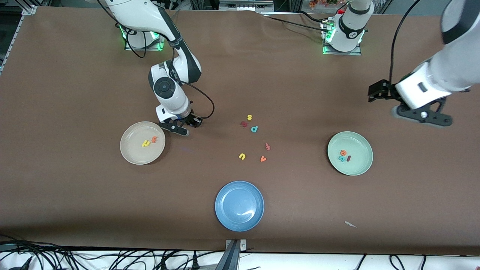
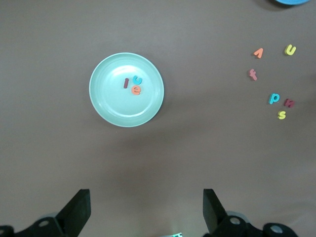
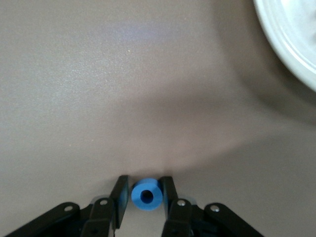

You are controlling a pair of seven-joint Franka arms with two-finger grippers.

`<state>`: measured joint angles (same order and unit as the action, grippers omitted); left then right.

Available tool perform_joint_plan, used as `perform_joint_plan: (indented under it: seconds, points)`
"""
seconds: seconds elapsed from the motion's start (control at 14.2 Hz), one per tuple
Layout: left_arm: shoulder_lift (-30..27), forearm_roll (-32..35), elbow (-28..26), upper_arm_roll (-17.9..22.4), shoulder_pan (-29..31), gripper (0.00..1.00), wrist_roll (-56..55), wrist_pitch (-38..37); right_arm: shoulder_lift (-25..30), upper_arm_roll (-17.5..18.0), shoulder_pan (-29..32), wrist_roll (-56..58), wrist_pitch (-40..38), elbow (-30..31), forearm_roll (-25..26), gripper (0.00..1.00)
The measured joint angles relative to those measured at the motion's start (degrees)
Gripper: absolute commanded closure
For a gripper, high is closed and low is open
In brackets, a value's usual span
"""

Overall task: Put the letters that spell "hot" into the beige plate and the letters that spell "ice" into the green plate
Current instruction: 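Raise the left arm to rest while the right gripper carries the blue ring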

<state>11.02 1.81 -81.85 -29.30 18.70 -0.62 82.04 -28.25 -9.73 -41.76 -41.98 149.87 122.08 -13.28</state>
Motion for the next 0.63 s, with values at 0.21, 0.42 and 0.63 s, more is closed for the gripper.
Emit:
perform_joint_plan:
  seconds: [0.21,0.42,0.63]
  points:
    - [-2.31,-0.86,-0.17,9.90,-6.51,0.00,0.17,-0.40,0.28,0.14,0.00,0.00,0.03,0.23,0.00,0.82]
    - [-3.59,-0.86,-1.11,19.29,-14.23,0.00,0.18,0.89,0.42,0.22,-0.05,0.34,-1.07,-0.33,0.00,0.83]
    - [-7.51,-0.87,-8.73,23.46,-19.90,0.00,0.11,9.91,1.72,-2.58,-0.24,5.60,-10.92,-5.42,0.02,0.83]
